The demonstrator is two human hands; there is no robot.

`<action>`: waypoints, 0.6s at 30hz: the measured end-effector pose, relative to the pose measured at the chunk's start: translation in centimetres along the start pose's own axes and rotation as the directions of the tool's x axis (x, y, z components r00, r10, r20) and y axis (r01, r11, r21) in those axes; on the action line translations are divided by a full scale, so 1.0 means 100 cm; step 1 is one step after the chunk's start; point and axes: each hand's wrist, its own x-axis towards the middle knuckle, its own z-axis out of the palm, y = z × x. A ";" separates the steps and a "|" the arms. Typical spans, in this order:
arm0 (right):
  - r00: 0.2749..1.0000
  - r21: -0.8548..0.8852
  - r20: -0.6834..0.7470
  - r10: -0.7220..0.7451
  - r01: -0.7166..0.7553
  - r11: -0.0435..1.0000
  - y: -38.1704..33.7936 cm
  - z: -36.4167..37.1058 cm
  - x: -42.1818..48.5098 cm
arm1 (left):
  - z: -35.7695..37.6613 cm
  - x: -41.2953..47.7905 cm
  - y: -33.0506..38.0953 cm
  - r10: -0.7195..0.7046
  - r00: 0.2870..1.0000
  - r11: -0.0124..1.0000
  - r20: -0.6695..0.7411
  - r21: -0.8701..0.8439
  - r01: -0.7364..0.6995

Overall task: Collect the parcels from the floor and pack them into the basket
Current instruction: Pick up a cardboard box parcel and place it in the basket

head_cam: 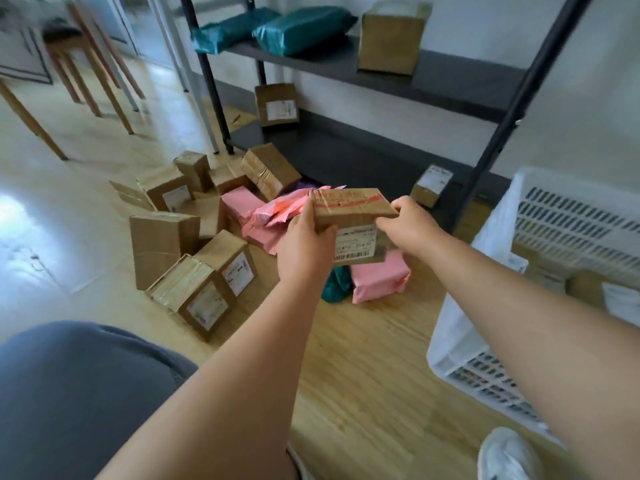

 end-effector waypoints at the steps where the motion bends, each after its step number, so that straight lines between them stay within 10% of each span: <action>1: 1.000 0.025 -0.027 -0.004 0.004 1.000 0.002 -0.016 -0.003 | 0.002 -0.001 0.016 0.040 0.999 0.999 -0.003 -0.017 -0.040; 18: 0.864 0.274 -0.475 0.169 -0.037 0.961 0.088 -0.234 -0.027 | 0.095 -0.028 0.204 0.422 0.861 0.868 0.284 -0.402 -0.292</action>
